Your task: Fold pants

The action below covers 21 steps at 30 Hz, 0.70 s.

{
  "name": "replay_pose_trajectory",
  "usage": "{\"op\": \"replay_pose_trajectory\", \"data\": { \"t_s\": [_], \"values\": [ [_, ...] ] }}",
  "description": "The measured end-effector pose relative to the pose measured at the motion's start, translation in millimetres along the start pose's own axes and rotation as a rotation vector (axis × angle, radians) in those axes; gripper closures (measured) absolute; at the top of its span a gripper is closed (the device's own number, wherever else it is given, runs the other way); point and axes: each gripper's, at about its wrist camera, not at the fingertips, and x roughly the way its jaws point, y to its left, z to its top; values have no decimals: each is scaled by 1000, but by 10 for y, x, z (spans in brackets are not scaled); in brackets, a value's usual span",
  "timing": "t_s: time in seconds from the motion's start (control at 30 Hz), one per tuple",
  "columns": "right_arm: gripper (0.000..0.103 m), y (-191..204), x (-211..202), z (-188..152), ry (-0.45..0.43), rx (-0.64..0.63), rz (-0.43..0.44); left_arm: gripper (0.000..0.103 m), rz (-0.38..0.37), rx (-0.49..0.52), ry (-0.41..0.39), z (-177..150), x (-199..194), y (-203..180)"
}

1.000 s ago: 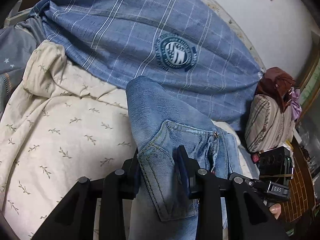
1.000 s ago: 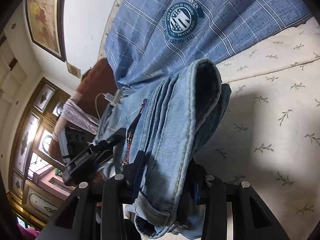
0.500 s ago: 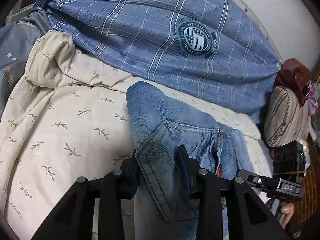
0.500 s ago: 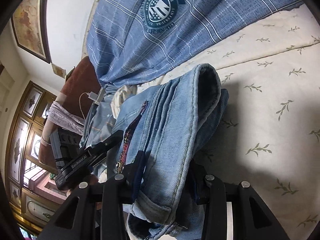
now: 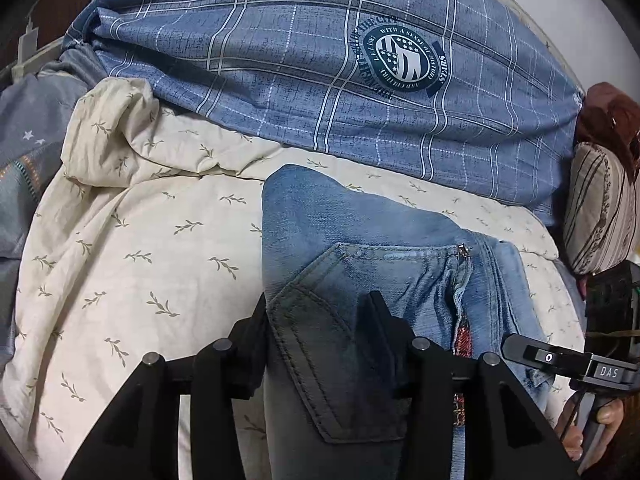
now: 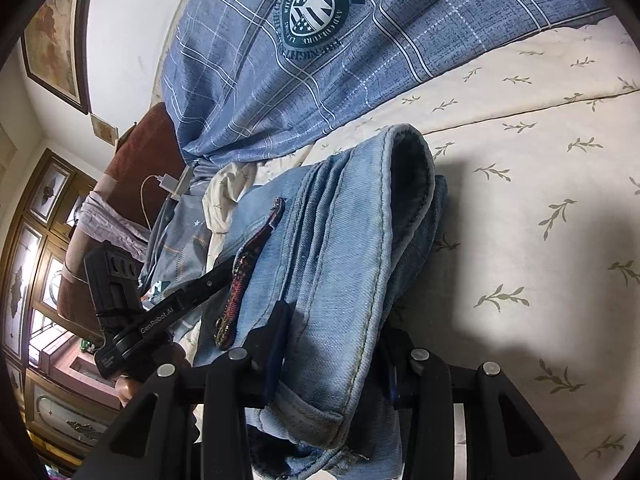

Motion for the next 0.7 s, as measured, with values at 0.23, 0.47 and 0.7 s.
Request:
{"op": "replay_pose_trajectory", "data": {
  "t_s": [0.23,0.47,0.7],
  "values": [
    [59,12,24,-7,2,-9,-18,55,26,22,-5,-9,1,-24],
    [58,35,60,-7,1,-16,-32,55,57,49,-15,-23,-3,-72],
    [57,23,94,-12,7,-13,-47,53,90,74,-24,-39,-4,-115]
  ]
}}
